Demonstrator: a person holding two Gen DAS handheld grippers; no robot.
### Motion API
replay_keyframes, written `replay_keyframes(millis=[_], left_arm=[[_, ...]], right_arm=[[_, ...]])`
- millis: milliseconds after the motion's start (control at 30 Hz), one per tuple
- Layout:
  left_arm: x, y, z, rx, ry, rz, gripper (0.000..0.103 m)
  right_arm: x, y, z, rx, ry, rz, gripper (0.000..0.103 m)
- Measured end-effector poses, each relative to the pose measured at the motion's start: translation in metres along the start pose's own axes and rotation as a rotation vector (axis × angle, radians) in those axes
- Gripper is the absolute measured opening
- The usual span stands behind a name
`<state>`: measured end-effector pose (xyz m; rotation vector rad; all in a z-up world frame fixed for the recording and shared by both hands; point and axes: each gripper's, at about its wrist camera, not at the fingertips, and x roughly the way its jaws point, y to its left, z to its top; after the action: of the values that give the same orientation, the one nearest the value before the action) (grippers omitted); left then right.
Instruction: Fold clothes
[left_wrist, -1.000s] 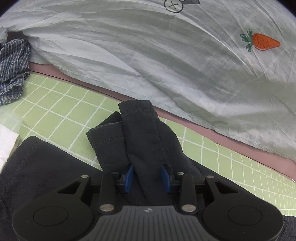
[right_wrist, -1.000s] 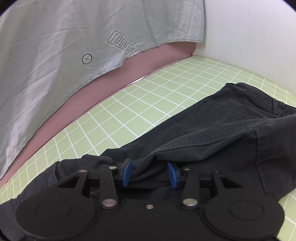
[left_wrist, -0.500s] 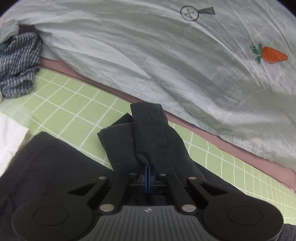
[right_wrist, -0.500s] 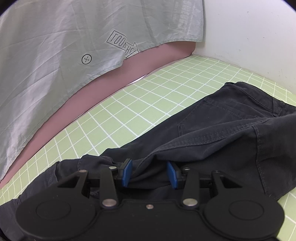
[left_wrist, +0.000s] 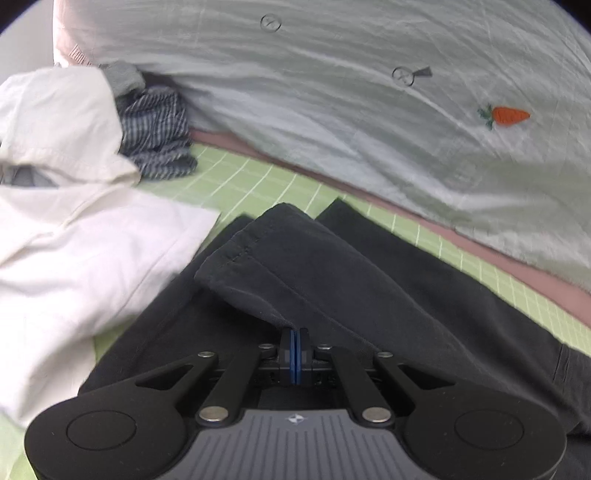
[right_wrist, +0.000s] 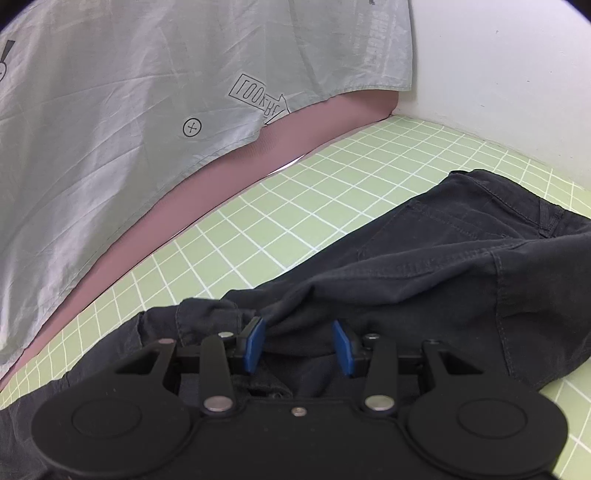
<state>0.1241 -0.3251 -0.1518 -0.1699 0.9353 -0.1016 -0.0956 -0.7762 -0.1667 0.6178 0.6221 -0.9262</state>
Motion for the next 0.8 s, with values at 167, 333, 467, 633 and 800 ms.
replay_keyframes(millis=[167, 333, 467, 633, 800], left_arm=[[0.001, 0.023, -0.027, -0.071, 0.052, 0.024, 0.002], [-0.021, 0.035, -0.027, -0.104, 0.038, 0.014, 0.002], [-0.025, 0.051, -0.043, -0.107, 0.071, 0.035, 0.002], [-0.031, 0.066, -0.057, -0.106, 0.092, 0.038, 0.002], [-0.032, 0.075, -0.058, -0.144, 0.096, 0.006, 0.002]], right_arm=[[-0.01, -0.003, -0.017, -0.031, 0.046, 0.015, 0.042], [-0.025, -0.008, -0.027, -0.042, 0.058, 0.043, 0.042], [-0.035, -0.012, -0.034, -0.032, 0.066, 0.063, 0.042], [-0.04, -0.015, -0.047, -0.033, 0.101, 0.071, 0.042], [-0.051, -0.016, -0.06, -0.048, 0.127, 0.082, 0.042]])
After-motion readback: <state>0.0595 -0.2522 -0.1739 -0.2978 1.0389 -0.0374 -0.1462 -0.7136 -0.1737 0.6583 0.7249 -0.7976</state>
